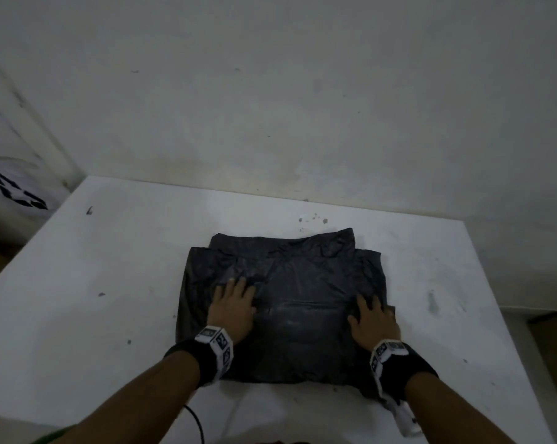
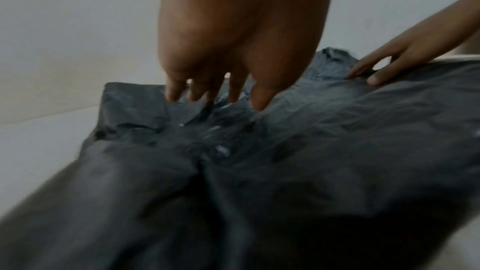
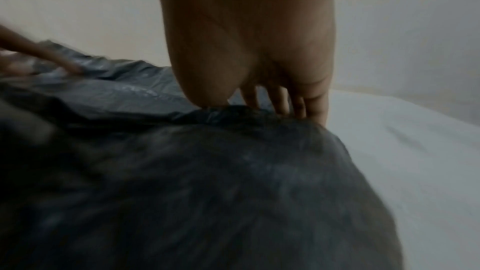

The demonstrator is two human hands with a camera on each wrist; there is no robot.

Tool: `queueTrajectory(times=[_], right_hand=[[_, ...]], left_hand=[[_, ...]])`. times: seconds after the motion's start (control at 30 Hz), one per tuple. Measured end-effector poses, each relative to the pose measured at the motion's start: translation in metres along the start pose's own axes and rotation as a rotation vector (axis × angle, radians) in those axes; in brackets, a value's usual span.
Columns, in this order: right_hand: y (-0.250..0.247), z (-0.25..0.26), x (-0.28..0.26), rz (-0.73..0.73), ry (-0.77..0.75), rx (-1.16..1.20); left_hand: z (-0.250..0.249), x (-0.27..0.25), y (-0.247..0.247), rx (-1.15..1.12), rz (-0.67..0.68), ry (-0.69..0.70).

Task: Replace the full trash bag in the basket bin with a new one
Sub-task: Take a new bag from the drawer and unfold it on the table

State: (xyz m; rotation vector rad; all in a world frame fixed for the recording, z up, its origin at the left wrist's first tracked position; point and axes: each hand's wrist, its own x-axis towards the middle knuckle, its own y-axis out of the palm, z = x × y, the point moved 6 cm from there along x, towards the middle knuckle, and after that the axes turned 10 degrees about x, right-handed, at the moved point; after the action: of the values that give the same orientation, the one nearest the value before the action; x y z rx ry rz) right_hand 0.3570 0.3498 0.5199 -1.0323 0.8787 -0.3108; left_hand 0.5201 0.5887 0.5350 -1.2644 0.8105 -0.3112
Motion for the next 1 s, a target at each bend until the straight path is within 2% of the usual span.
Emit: queueTrajectory(times=[0.07,0.13,0.2,0.3,0.4,0.47,0.53,0.6,0.67,0.73,0.8,0.9,0.93,1.0], right_hand=[[0.002,0.009,-0.006,-0.013,-0.029,-0.081],[-0.001,0.024,-0.014,-0.022,-0.098,-0.110],[-0.009,0.037,-0.020,-0.023,-0.122,-0.142],[-0.029,0.052,-0.013,-0.130,-0.183,-0.099],[-0.042,0.064,0.003,-0.276,-0.317,0.014],[-0.043,0.061,0.018,-0.275,-0.318,0.159],[-0.036,0.048,0.034,-0.136,-0.165,0.338],[-0.024,0.032,0.043,0.023,-0.007,0.423],[-0.014,0.020,0.048,0.098,0.092,0.494],[-0.003,0.017,0.041,0.211,0.172,0.679],[0.007,0.025,0.029,0.323,0.123,0.746],[0.021,0.047,0.007,0.474,0.033,0.731],[0.026,0.055,0.000,0.521,0.043,0.760],[0.039,0.068,-0.007,0.583,0.044,0.799]], left_hand=[[-0.029,-0.004,-0.005,-0.122,-0.033,0.145],[-0.048,-0.008,0.000,-0.111,0.028,0.201],[-0.051,-0.008,0.010,-0.039,0.111,0.175],[-0.041,-0.004,0.022,0.038,0.221,0.143],[-0.031,-0.003,0.027,0.089,0.256,0.173],[-0.025,-0.003,0.031,0.119,0.256,0.203],[-0.017,-0.001,0.032,0.191,0.226,0.187],[-0.008,0.004,0.027,0.252,0.198,0.100],[-0.003,0.006,0.014,0.273,0.157,-0.017],[-0.005,0.009,0.001,0.206,0.092,-0.089],[-0.014,0.014,-0.006,-0.088,0.081,-0.137],[-0.043,0.018,-0.002,-0.596,0.254,-0.199],[-0.054,0.019,-0.004,-0.700,0.275,-0.198],[-0.072,0.017,-0.006,-0.767,0.309,-0.188]])
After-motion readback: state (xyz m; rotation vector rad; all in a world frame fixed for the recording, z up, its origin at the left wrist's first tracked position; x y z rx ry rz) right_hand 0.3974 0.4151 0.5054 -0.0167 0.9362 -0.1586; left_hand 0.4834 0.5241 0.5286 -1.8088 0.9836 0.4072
